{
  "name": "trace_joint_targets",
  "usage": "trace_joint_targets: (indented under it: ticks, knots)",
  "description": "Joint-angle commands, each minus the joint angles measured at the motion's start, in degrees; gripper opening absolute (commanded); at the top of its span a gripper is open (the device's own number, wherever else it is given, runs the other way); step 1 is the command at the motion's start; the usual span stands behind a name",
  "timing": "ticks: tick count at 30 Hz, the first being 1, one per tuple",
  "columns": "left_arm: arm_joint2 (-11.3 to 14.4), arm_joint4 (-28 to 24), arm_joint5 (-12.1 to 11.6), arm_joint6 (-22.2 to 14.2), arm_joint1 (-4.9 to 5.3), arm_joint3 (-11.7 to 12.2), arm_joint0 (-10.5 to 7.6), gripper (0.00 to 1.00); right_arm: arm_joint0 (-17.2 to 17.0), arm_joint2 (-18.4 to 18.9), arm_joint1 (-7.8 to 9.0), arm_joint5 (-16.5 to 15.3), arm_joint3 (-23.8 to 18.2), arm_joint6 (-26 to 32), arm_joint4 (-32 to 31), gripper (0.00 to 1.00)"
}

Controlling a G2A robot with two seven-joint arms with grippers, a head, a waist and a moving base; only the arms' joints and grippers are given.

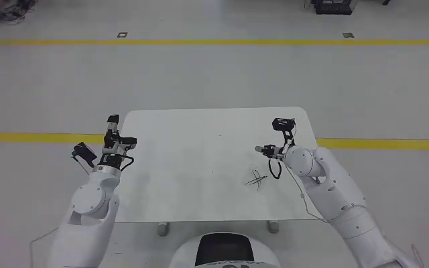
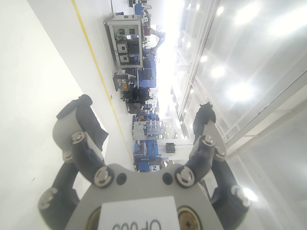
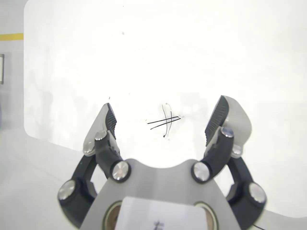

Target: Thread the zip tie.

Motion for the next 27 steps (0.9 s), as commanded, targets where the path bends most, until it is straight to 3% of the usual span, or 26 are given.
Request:
trace_joint_targets:
  ticks: [1, 9, 16, 27]
  knots:
    - [0.0, 0.0, 0.0, 0.0, 0.0, 0.0, 0.0, 1.0, 0.0, 0.0, 0.01, 0.0, 0.0, 0.0, 0.1, 1.0]
    - [0.0, 0.0, 0.0, 0.0, 0.0, 0.0, 0.0, 1.0, 0.7, -1.0, -0.51, 0.0, 1.7, 1.5, 0.9, 1.0]
    - [0.0, 0.0, 0.0, 0.0, 0.0, 0.0, 0.0, 1.0, 2.5, 0.5, -3.48, 0.0, 6.7, 3.9, 3.3, 1.0]
    - [0.0, 0.0, 0.0, 0.0, 0.0, 0.0, 0.0, 1.0, 2.5, 0.5, -3.48, 0.0, 6.7, 3.9, 3.3, 1.0]
